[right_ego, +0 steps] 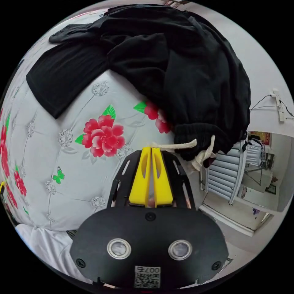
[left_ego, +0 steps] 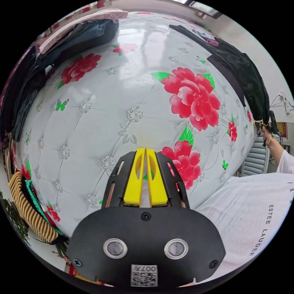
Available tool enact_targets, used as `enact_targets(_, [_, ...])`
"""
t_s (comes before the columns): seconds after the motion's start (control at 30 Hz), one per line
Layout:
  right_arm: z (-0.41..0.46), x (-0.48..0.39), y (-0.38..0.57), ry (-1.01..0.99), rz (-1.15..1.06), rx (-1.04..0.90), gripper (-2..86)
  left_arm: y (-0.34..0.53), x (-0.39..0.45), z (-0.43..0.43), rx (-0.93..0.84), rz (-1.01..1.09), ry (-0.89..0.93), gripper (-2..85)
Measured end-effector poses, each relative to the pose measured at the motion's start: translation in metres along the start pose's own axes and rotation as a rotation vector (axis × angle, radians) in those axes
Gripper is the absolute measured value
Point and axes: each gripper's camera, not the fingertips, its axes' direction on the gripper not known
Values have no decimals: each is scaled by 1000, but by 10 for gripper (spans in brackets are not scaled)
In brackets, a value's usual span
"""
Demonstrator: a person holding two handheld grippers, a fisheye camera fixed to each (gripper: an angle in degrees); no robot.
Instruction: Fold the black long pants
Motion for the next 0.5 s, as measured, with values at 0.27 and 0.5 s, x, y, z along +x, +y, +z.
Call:
enact_targets(0.27, [6,62,-11,13,139,59,82,29,-12,-11,69,5,59,41])
enact_targets(0.5, [69,47,-32,220,9,-67,34,24,-17,-22,20,37,-1,46])
